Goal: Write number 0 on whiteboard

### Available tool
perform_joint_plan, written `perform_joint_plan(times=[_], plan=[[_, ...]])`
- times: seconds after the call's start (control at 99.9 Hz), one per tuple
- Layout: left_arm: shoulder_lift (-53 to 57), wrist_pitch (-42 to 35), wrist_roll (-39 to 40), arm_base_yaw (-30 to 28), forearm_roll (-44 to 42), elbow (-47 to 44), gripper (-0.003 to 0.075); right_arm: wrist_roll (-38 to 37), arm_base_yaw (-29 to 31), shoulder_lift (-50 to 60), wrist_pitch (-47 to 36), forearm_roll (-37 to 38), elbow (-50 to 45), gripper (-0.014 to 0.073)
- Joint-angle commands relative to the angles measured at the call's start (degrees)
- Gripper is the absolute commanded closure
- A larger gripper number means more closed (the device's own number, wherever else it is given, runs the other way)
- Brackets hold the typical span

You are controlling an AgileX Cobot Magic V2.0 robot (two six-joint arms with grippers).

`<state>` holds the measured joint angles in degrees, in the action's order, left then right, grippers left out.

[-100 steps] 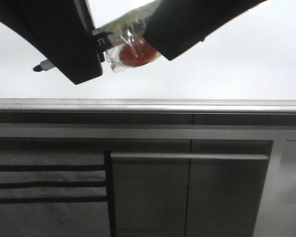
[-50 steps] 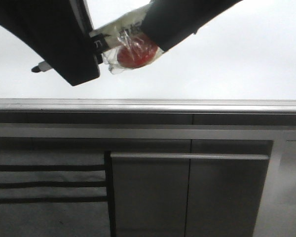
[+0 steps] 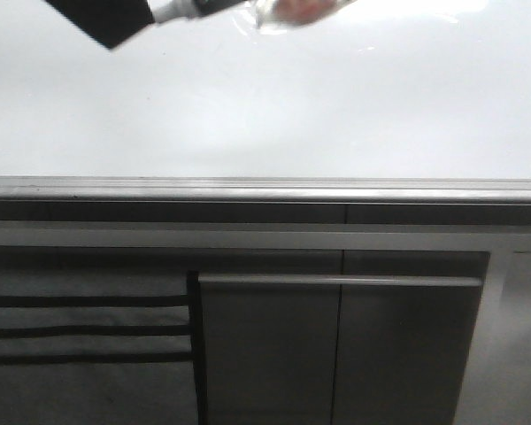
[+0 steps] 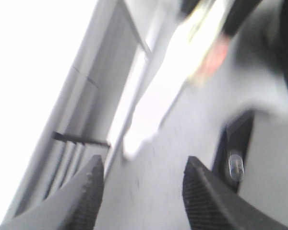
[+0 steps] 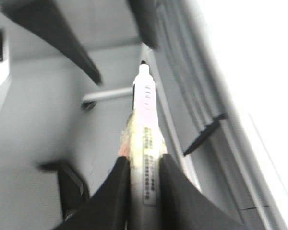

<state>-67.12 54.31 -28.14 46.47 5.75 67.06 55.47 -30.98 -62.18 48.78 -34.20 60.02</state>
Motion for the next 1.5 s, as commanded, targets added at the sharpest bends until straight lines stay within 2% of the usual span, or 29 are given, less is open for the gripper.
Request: perform_joint_plan(times=[0.0, 0.26, 0.45, 0.62, 0.811, 1.261, 1.341, 1.411, 1.491], plan=[[5.8, -7.4, 2.6, -2.4, 2.4, -0.8, 0.0352, -3.9, 2.7, 4.7, -3.5, -1.7, 0.2, 0.0587], [22.4, -15.5, 11.8, -12.4, 2.0, -12.3, 0.0352, -20.8, 13.6, 17.0, -13.6, -1.9, -12.2, 0.0587], [31.6, -23.0, 18.3, -20.9, 2.0, -23.5, 0.0352, -21.0, 15.1, 20.0, -13.4, -5.2, -18.3, 0.0587], [33.1, -27.7, 19.1, -25.7, 4.3, -29.7, 0.0352, -21.0, 15.1, 17.8, -19.8, -6.9, -18.2, 0.0587], [32.2, -28.2, 19.1, -26.6, 4.3, -30.7, 0.0352, -21.0, 15.0, 7.3, -16.9, -5.7, -11.4, 0.0587], [32.0, -28.3, 19.0, -26.6, 4.3, -30.7, 0.0352, -21.6, 15.0, -25.2, -8.7, -2.5, 18.1, 0.0587], [32.0, -28.3, 19.0, -26.6, 4.3, -30.7, 0.0352, -22.1, 15.0, -30.2, -4.3, -2.1, 21.8, 0.0587], [32.0, -28.3, 19.0, -26.6, 4.3, -30.7, 0.0352, -23.5, 15.0, -33.5, 2.0, 1.3, 23.6, 0.0587], [32.0, -28.3, 19.0, -26.6, 4.3, -30.7, 0.0352, -29.5, 15.5, -34.5, 4.7, 10.6, 23.8, 0.0587]])
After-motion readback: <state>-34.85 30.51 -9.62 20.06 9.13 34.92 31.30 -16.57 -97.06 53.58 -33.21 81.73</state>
